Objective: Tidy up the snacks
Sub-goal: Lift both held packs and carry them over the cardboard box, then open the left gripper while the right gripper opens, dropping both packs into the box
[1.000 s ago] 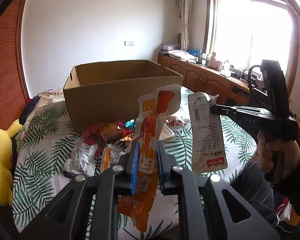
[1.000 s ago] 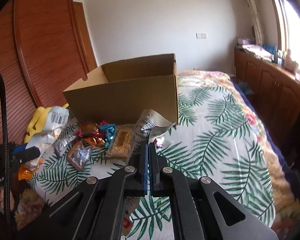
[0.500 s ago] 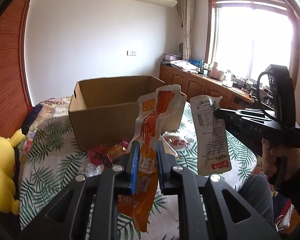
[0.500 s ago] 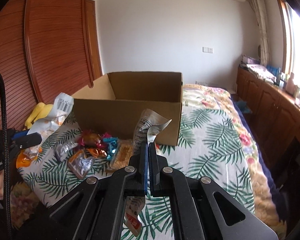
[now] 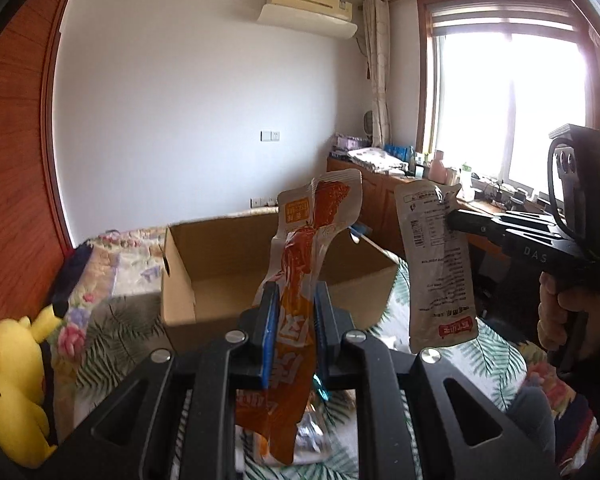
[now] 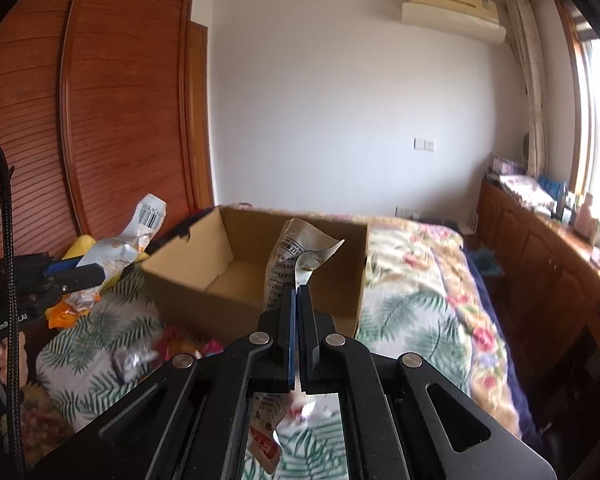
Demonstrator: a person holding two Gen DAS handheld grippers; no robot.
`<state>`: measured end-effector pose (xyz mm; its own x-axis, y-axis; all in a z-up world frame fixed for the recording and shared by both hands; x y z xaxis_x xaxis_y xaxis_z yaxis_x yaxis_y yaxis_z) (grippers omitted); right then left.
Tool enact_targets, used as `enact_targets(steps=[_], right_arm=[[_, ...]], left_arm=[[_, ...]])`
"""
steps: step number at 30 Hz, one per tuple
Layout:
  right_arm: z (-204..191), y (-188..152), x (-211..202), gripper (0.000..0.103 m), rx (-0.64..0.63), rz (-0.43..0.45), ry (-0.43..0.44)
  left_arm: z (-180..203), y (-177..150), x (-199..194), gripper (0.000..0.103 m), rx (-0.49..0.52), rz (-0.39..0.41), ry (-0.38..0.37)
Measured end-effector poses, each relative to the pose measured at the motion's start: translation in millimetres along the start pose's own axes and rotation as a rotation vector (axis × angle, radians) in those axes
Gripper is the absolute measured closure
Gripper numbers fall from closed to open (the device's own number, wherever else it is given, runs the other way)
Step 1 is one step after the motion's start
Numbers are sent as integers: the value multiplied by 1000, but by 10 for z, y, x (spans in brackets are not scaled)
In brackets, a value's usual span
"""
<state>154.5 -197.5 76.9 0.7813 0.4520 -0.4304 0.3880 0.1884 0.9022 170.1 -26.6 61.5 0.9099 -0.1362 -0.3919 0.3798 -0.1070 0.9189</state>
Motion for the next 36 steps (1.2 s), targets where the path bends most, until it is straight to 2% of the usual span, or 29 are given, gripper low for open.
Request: enact_targets(steps=[8,18,28,36], right_arm=[[161,419,190,103,-42,24,-17],[220,659,641,103,-116,-2,-31],[359,706,1083,103,-102,-19,-16],[460,548,1469,103,-67,-58,-4]], left_arm=[[-112,269,237,90,-3,30,-5],[-215,406,691,89,-3,24,-2],[-312,364,1199,89,-41,-23,-5],[-256,271,1501,89,-39,-78,-3]])
Point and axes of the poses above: each gripper's, at about its wrist camera, not at the fingertips, and x roughly the way its jaws point, z to its right, y to its top, the point moved 2 cm from there along x, roughly the way its jaws point, and after that the axes turned 15 degrees about y, right-handed, at the moved point
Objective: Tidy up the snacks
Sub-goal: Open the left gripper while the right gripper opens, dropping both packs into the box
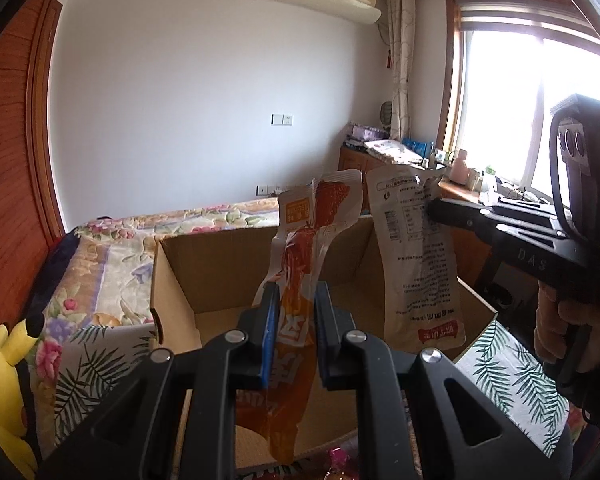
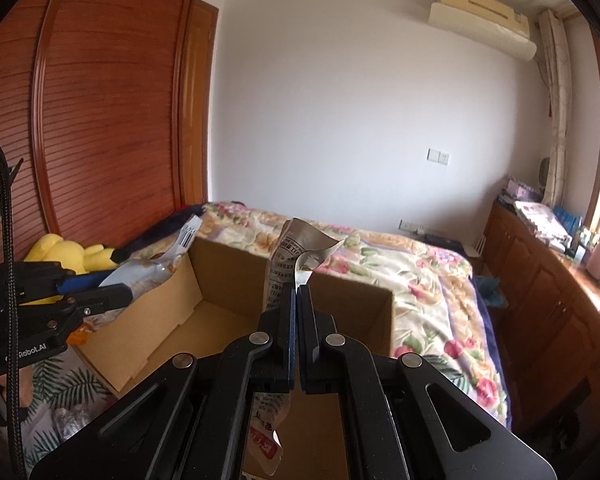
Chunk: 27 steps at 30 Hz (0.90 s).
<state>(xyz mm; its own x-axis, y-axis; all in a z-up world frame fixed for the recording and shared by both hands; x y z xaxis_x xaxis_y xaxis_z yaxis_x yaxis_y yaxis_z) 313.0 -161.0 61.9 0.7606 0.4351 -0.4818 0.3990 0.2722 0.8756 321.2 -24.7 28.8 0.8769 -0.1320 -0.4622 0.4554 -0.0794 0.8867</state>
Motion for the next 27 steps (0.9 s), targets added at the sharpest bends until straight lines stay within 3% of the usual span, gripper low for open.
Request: enact_targets(steps=[14,27], right_arm=[[19,-328,352,103,21,-79,6],[-140,-471,461,102,38,-124,38]], left_arm=[[54,-98,244,89,14,-58,17],[-64,-147,102,79,9,-50,40]])
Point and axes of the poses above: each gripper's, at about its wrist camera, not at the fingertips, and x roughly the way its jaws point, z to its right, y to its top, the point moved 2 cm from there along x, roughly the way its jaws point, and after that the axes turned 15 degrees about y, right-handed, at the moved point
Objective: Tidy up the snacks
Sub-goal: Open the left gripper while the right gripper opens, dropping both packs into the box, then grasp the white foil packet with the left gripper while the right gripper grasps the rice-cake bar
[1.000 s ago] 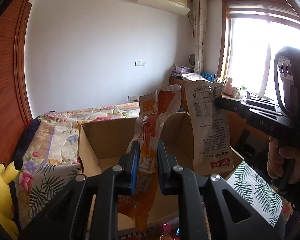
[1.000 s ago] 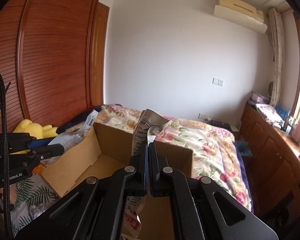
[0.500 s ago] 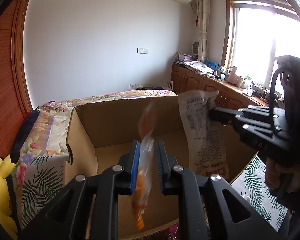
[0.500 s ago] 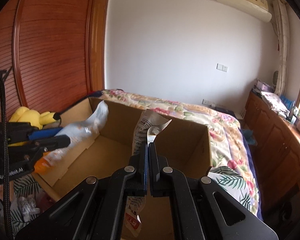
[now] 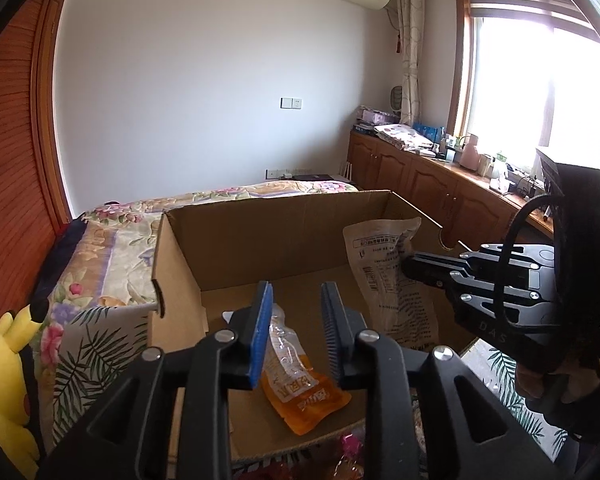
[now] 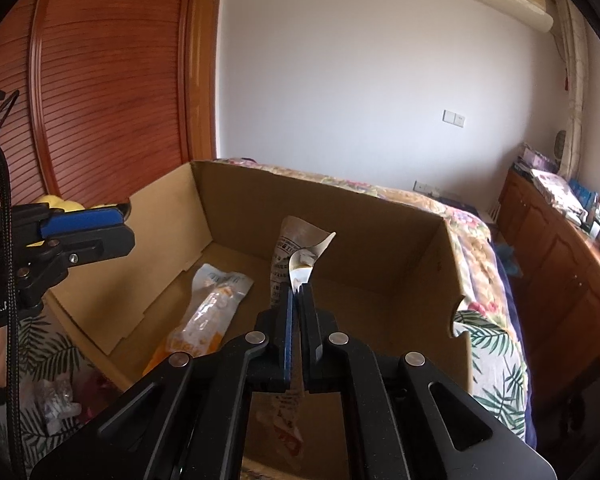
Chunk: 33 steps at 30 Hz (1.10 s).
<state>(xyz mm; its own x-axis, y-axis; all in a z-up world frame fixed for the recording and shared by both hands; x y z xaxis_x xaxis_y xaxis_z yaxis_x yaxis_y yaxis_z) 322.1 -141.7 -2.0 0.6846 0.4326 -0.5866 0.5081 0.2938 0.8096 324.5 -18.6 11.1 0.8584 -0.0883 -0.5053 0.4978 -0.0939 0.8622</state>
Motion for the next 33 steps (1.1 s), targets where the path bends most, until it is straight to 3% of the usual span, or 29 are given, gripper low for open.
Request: enact_targets(steps=[13,23,29,33], right_arm=[[-129,-71,-19,99,47,-22,100],[-263,-166,-393,92,63,33,126],[-378,-398,-618,85,73,40,127],[-410,-614,-651,81,99,12,121]], left_arm=[[-117,-130,-271,64,1,6,10],[-203,-350,-577,56,10,5,22],[-236,-524,-721,34,-2,9,39],[-263,-668,-748,33,0,-7,63]])
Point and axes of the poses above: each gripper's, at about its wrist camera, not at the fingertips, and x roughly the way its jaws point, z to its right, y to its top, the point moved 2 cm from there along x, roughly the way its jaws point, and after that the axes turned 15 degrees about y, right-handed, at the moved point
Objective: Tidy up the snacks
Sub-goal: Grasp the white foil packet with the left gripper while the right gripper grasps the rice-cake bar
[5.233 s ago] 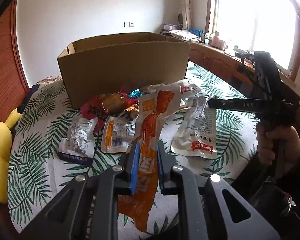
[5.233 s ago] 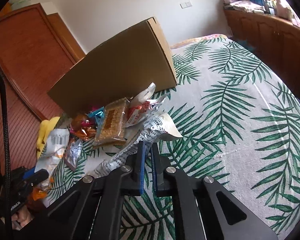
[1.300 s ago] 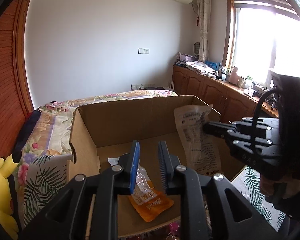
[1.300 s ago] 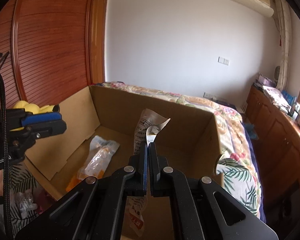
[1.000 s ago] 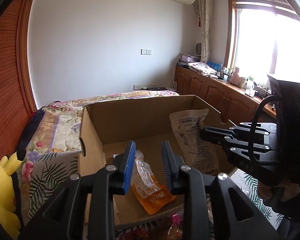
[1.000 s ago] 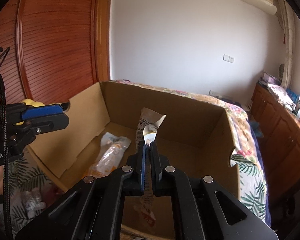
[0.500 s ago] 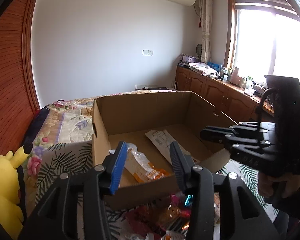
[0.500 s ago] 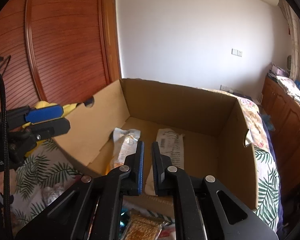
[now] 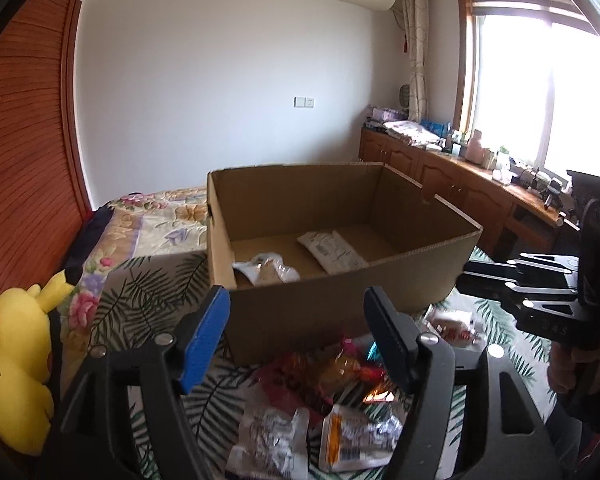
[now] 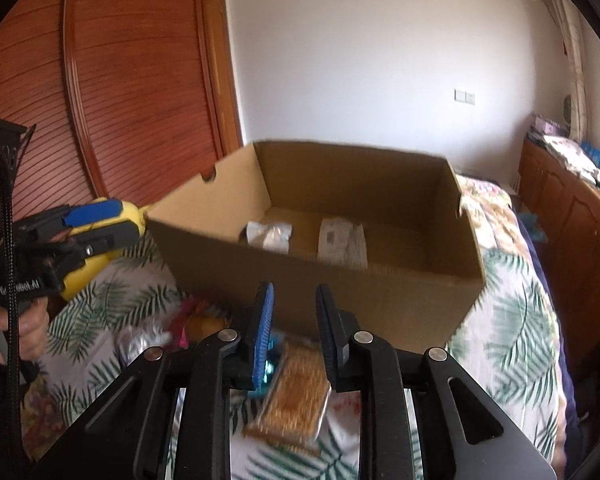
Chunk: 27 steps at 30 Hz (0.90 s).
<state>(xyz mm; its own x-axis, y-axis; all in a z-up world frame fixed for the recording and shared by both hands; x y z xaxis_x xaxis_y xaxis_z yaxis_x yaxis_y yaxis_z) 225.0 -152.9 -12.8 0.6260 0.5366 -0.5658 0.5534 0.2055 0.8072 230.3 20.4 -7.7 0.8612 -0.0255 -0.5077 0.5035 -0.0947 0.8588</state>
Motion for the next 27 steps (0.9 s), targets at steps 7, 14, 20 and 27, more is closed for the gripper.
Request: enact_targets(steps=[7,14,20,27], right_arm=[[-34,-316,9,55,25,-29,-13],[-6,-567,217,50,57,-88,-9],[65,-709,439,48,87,-143,-20],[142,-772,533,44,121,-173,-36]], left_arm=[[-15,-341,17,33,23,-59,27],[-23,-651,130,33,37,-138,34],[-45,-805,258,33,38,-194,39],[-40,-909,398,33,63,-250,52]])
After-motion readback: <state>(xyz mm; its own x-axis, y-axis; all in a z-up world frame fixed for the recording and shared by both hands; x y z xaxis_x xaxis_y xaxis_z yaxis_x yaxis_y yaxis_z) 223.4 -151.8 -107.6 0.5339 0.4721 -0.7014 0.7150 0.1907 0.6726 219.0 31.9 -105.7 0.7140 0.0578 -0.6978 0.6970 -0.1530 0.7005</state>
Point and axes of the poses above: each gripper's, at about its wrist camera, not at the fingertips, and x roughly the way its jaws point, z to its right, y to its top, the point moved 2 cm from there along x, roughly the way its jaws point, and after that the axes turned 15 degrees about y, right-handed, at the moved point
